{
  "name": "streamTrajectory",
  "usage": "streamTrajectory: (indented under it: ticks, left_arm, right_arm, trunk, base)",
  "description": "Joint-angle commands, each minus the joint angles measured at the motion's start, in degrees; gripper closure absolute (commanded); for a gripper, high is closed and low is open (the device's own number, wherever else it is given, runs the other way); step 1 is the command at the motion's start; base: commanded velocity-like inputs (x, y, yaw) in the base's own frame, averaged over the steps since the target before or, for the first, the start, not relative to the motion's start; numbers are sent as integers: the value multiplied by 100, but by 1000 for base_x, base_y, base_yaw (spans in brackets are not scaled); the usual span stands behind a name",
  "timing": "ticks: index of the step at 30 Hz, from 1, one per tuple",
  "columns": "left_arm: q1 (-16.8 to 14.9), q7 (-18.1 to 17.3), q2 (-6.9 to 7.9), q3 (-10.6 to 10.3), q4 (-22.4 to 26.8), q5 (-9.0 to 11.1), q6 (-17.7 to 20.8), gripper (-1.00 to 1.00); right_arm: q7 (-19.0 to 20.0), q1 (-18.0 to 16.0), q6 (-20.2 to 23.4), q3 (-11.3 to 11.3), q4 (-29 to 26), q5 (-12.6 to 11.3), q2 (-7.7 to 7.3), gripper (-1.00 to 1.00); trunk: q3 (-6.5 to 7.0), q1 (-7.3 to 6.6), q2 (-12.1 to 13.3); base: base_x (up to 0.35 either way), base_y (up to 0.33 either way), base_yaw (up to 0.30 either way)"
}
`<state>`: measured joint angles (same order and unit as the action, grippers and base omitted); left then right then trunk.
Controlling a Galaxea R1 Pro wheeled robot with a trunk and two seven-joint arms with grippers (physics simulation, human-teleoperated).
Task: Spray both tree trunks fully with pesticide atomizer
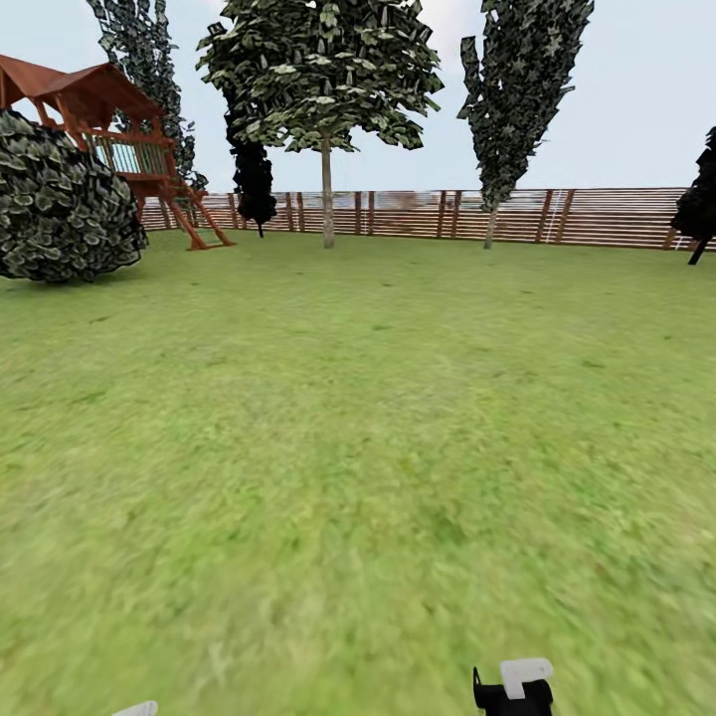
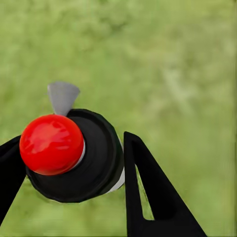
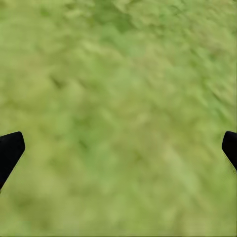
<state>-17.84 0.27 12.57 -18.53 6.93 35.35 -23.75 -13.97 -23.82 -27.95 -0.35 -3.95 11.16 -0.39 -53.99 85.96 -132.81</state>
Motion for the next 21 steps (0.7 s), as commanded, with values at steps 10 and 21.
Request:
streamTrajectory:
  ticks: [10,21]
  left_arm:
    - [0,-1,0,2,-1,-2,-1,100]
    - [0,-1,-15,0,1,-2,-2,100]
  right_arm:
    - [0,0,0,0,0,0,2,-100]
    - [0,0,0,0,0,0,-4,-100]
  trunk:
    - [0,0,0]
    - [0,0,0]
  base:
    - [339,0,0]
    - [339,0,0]
